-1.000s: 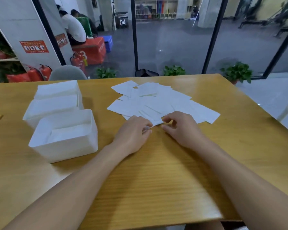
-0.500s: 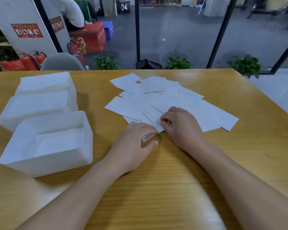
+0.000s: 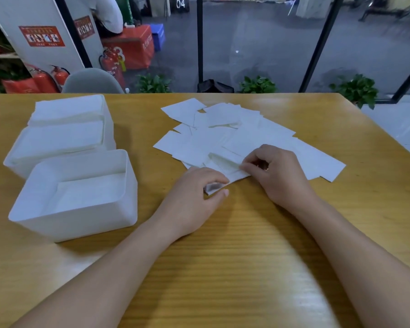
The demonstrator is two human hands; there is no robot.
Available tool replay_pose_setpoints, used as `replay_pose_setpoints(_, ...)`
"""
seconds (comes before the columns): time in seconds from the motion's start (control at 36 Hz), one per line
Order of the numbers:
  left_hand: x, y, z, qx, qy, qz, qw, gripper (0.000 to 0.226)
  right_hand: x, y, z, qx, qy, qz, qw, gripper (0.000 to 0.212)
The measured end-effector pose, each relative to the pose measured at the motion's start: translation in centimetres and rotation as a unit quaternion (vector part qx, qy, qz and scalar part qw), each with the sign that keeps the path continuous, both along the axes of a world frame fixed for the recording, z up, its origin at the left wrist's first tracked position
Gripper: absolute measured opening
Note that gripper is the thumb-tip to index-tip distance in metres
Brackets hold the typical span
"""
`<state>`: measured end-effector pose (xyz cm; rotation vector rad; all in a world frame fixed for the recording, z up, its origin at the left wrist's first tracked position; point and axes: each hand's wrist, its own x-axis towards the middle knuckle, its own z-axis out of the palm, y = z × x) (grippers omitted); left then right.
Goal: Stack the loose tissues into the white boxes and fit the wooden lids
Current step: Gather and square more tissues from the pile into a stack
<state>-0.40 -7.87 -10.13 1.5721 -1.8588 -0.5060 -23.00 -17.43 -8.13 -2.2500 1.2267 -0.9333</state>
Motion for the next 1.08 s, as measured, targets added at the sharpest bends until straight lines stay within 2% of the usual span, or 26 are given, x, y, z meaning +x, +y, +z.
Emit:
replay_pose_setpoints(0.11, -0.2, 0.1, 0.7, -0.018, 0.146, 0.046, 0.988, 0.016, -1.0, 2.3, 0.6, 0.005, 0.006, 0.051, 0.999, 0.013)
replay_pose_setpoints(0.25, -0.3, 0.1, 1.4, 0.064, 0.289, 0.036, 0.955, 0.023, -1.0, 5.4, 0.7, 0.040, -0.017, 0.162, 0.986, 0.016)
replay_pose_setpoints(0.36, -0.4, -0.1, 0.9, 0.081, 0.308, 0.049, 0.947, 0.033, -0.3, 6.3, 0.8, 0.079, -0.022, 0.224, 0.971, 0.017)
replay_pose_setpoints(0.5, 0.4, -0.3, 1.0, 0.072, 0.320, 0.122, 0.937, 0.056, -0.8, 6.2, 0.8, 0.093, 0.063, 0.276, 0.954, 0.019)
replay_pose_setpoints(0.58, 0.9, -0.1, 1.5, 0.068, 0.301, 0.117, 0.944, 0.064, -1.2, 6.0, 1.0, 0.086, 0.060, 0.260, 0.960, 0.019)
replay_pose_setpoints(0.69, 0.5, 0.3, 1.9, 0.054, 0.293, 0.068, 0.952, 0.059, -0.7, 5.7, 0.8, 0.052, -0.038, 0.146, 0.987, 0.013)
replay_pose_setpoints(0.78, 0.0, 0.6, 2.3, 0.057, 0.309, 0.046, 0.948, 0.052, -0.6, 5.2, 0.3, 0.050, -0.051, 0.063, 0.995, 0.037)
replay_pose_setpoints(0.81, 0.0, 0.7, 2.4, 0.056, 0.305, 0.045, 0.950, 0.049, -0.7, 5.1, 0.2, 0.067, -0.047, 0.052, 0.995, 0.038)
replay_pose_setpoints(0.89, 0.2, 0.9, 2.5, 0.073, 0.284, 0.034, 0.955, 0.043, -1.3, 4.4, 0.0, 0.102, -0.052, 0.042, 0.993, 0.008)
replay_pose_setpoints(0.92, 0.3, 1.0, 2.5, 0.084, 0.268, 0.024, 0.960, 0.040, -1.5, 4.2, 0.0, 0.109, -0.061, 0.045, 0.991, 0.002)
replay_pose_setpoints(0.97, 0.5, 1.1, 2.5, 0.080, 0.193, 0.014, 0.978, 0.030, -1.8, 3.8, 0.0, 0.112, -0.066, 0.047, 0.990, 0.010)
replay_pose_setpoints(1.08, 0.2, 1.4, 2.1, 0.042, 0.032, 0.038, 0.998, 0.011, -1.7, 4.3, -0.1, 0.129, -0.008, 0.066, 0.989, 0.011)
